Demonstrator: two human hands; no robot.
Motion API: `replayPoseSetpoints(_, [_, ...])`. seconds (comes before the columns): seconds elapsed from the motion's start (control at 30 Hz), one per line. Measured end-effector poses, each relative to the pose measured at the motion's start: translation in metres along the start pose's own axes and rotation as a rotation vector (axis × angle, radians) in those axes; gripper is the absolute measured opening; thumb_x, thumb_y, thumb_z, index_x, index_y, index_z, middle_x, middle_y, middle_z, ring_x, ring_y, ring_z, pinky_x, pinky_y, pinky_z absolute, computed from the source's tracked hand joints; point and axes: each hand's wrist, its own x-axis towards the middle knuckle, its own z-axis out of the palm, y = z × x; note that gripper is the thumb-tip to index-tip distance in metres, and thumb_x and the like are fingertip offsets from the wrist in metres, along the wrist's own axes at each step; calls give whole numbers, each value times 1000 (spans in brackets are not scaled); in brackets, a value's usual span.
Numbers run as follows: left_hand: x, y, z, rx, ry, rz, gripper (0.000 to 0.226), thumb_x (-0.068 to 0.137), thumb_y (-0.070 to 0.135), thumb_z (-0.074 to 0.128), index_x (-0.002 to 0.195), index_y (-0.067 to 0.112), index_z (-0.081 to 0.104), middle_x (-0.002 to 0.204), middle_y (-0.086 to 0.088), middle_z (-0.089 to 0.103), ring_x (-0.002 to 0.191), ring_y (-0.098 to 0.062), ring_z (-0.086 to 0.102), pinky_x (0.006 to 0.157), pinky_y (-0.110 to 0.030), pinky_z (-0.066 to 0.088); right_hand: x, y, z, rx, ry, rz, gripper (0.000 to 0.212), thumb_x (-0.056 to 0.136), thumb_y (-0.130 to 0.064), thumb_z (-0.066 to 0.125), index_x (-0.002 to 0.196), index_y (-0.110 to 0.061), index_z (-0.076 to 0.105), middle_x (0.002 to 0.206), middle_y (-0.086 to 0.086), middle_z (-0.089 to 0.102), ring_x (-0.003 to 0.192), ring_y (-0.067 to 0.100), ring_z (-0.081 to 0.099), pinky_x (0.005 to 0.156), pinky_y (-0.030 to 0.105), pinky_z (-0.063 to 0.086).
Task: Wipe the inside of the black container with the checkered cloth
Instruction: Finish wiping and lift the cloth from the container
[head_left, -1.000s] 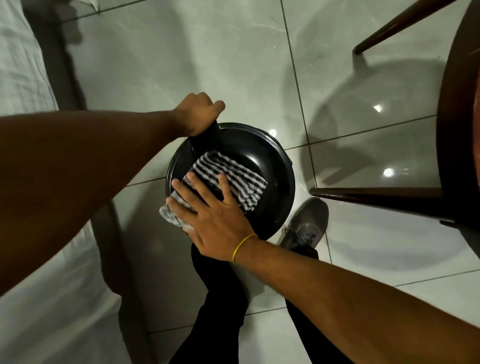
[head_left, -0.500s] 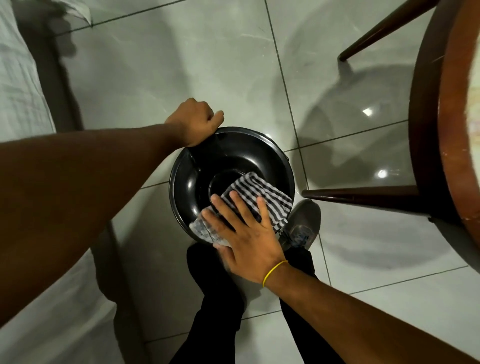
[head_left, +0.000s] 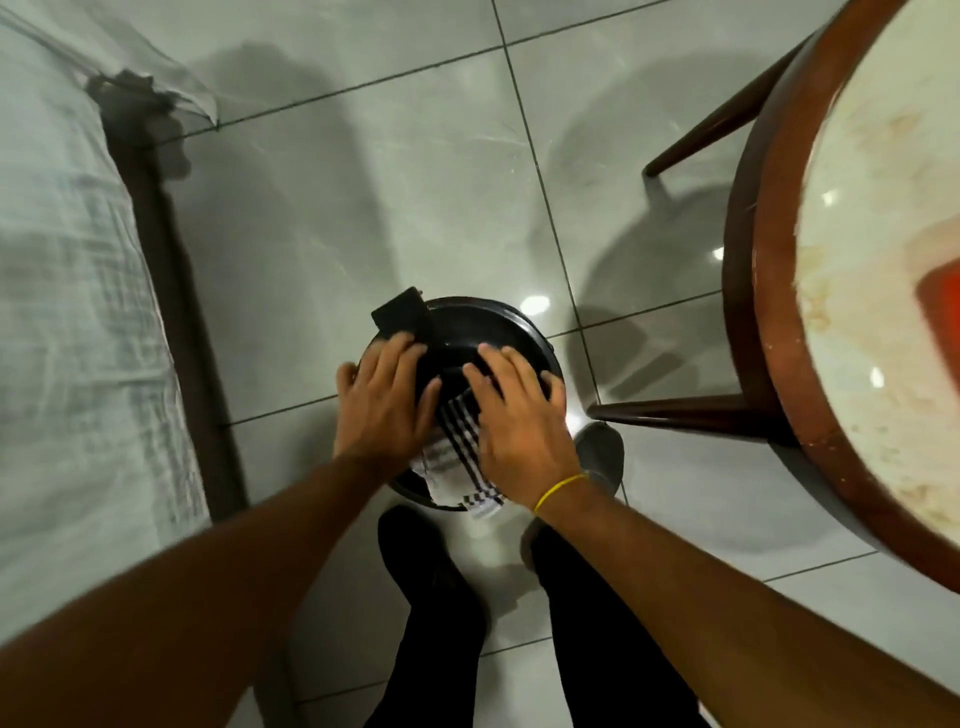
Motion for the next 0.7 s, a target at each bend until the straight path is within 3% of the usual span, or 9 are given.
replayPoseSetpoints(0.13, [-48,24,10,34,-122,-20,64,106,55,43,152,12,53,163,-12,47,149,-36,43,117,-59,35,29,23,-23,-131,-113,-51,69,90,-21,71,157,-24,53,180,4,28,166,31,27,121,60,36])
replayPoseSetpoints(0.33, [-67,52,17,71,-125,-87,50,100,36,67,143,10,62,152,-14,58,141,-37,52,110,-61,40,30,32,-22,-194,-111,-181,43,83,-15,82,123,-22,68,168,6,43,155,32,43,109,57,46])
replayPoseSetpoints(0.43, [-65,58,11,45,-103,-67,40,91,23,78,128,14,66,133,-10,69,128,-35,61,105,-61,44,15,35,-24,-161,5,-195,37,80,-11,84,113,-19,70,164,9,51,150,35,51,105,55,51])
replayPoseSetpoints(0.57, [-60,60,-14,20,-61,43,46,73,13,91,113,17,68,112,-6,76,107,-33,70,95,-52,46,-16,38,-33,-156,215,-256,15,95,-14,75,108,-19,71,175,9,40,162,34,38,119,52,47])
replayPoseSetpoints(0.63, [-55,64,-35,-2,-24,113,45,73,13,92,112,17,70,108,-7,77,100,-32,73,94,-50,47,-38,40,-46,-143,297,-260,8,102,-17,71,110,-19,71,176,8,38,163,33,34,122,52,46])
replayPoseSetpoints(0.7, [-52,72,-60,-45,49,218,37,78,15,86,110,15,70,104,-8,77,95,-32,74,90,-48,48,-66,39,-64,-79,399,-240,12,109,-18,62,110,-17,74,170,8,50,158,34,42,117,52,50])
